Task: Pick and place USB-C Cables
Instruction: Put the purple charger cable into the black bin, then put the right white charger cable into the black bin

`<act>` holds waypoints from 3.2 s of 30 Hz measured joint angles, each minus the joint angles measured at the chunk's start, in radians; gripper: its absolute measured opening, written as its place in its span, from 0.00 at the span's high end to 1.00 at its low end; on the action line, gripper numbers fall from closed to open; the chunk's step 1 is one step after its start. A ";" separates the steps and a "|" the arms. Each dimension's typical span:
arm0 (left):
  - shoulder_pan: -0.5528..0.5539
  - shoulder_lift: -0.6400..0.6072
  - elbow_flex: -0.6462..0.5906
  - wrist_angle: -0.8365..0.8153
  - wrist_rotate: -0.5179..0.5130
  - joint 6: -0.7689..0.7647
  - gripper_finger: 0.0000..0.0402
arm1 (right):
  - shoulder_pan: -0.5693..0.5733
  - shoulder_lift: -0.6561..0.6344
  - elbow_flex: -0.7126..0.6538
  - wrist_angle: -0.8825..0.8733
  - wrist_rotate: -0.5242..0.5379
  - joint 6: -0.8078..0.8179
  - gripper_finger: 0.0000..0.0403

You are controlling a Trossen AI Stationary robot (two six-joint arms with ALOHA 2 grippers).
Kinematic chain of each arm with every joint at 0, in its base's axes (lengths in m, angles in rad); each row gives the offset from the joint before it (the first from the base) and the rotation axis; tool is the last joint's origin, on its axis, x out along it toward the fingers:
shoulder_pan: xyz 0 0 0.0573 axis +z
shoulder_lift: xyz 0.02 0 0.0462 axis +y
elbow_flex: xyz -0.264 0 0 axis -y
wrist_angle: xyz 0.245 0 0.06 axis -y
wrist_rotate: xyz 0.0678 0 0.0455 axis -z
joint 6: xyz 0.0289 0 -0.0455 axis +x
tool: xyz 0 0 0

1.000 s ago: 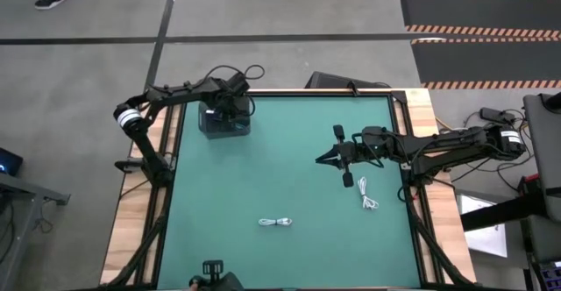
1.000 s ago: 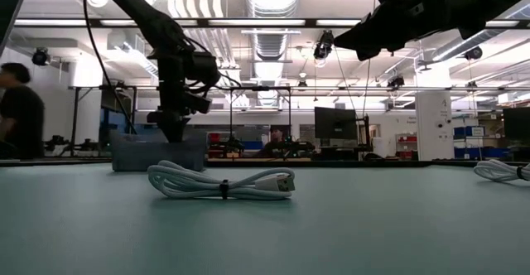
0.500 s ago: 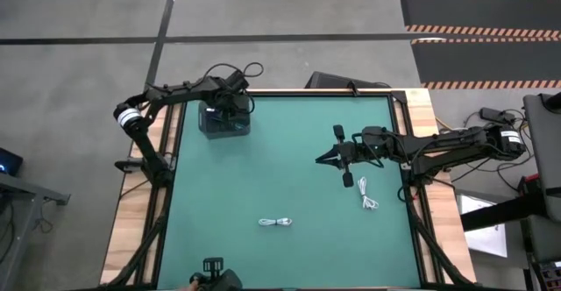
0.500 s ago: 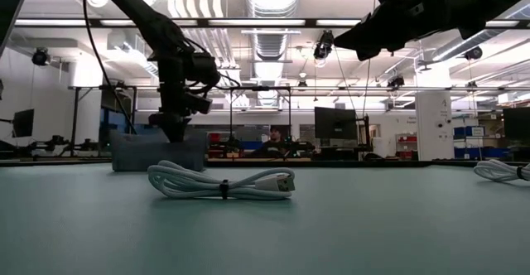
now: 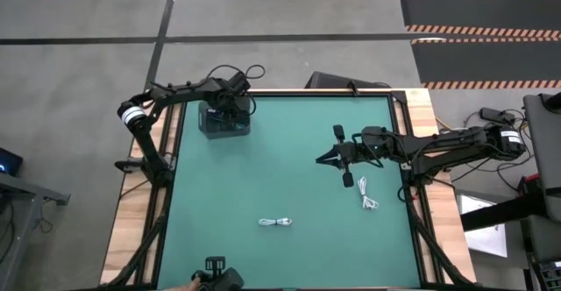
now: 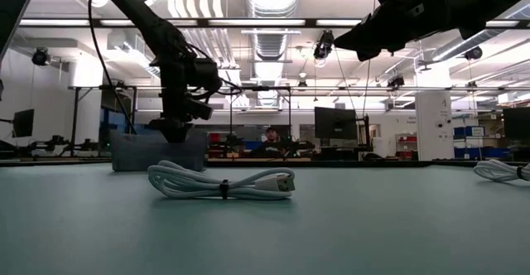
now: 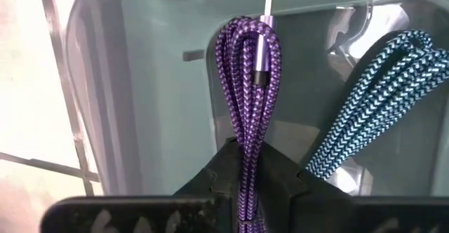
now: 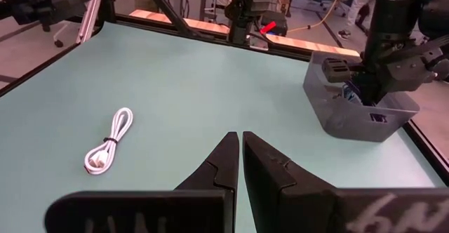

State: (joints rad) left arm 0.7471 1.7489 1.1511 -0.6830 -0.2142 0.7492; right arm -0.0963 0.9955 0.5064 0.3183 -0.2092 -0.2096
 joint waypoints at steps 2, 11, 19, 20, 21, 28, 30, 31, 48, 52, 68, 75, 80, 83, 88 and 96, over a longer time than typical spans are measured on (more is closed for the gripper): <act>0.000 0.000 0.000 0.000 0.000 0.001 0.93 | 0.000 0.000 0.000 0.000 0.000 0.000 0.97; 0.000 -0.001 0.000 -0.002 -0.002 0.001 0.90 | 0.000 0.000 0.000 0.000 0.000 0.000 0.97; 0.000 -0.014 -0.001 -0.012 -0.010 -0.005 0.90 | 0.000 0.000 0.000 0.000 0.000 0.000 0.97; 0.000 -0.018 -0.001 -0.012 -0.010 -0.005 0.90 | 0.000 0.000 0.000 0.000 0.000 0.000 0.97; 0.000 -0.021 -0.001 -0.011 -0.010 -0.005 0.90 | 0.000 0.000 0.000 0.000 0.000 0.000 0.97; 0.000 -0.031 -0.001 -0.013 -0.011 -0.005 0.88 | 0.000 0.000 0.000 0.000 0.000 0.000 0.97; 0.000 -0.031 -0.001 -0.013 -0.011 -0.005 0.84 | 0.000 0.000 0.000 0.000 0.000 0.000 0.97; 0.000 -0.031 -0.001 -0.013 -0.011 -0.005 0.82 | 0.000 0.000 0.000 0.000 0.000 0.000 0.97; -0.125 -0.192 0.014 -0.122 -0.135 -0.110 0.64 | 0.000 0.000 0.000 0.010 0.000 -0.016 0.97; -0.227 -0.289 0.015 -0.119 -0.135 -0.193 0.64 | 0.000 0.000 0.000 0.023 0.000 -0.022 0.97; -0.750 -0.382 0.015 -0.110 -0.133 -0.611 0.64 | 0.000 0.000 0.024 0.036 0.000 -0.006 0.97; -0.913 -0.350 0.015 -0.088 -0.132 -0.743 0.64 | 0.011 0.000 0.031 0.025 -0.006 0.247 0.97; -1.007 -0.349 0.006 0.026 -0.132 -0.743 0.64 | 0.066 0.000 0.030 0.014 -0.053 0.419 0.97; -1.048 -0.350 0.005 0.076 -0.132 -0.743 0.64 | 0.116 0.002 0.034 -0.025 -0.053 0.540 0.97; -1.099 -0.350 0.003 0.128 -0.135 -0.743 0.64 | 0.220 0.042 0.081 -0.143 -0.015 0.694 0.97; -1.117 -0.349 0.003 0.135 -0.138 -0.743 0.64 | 0.323 0.164 0.284 -0.681 0.035 0.991 0.97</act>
State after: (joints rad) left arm -0.3695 1.3997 1.1538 -0.5478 -0.3521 0.0059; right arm 0.2262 1.1597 0.7905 -0.3630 -0.1746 0.7810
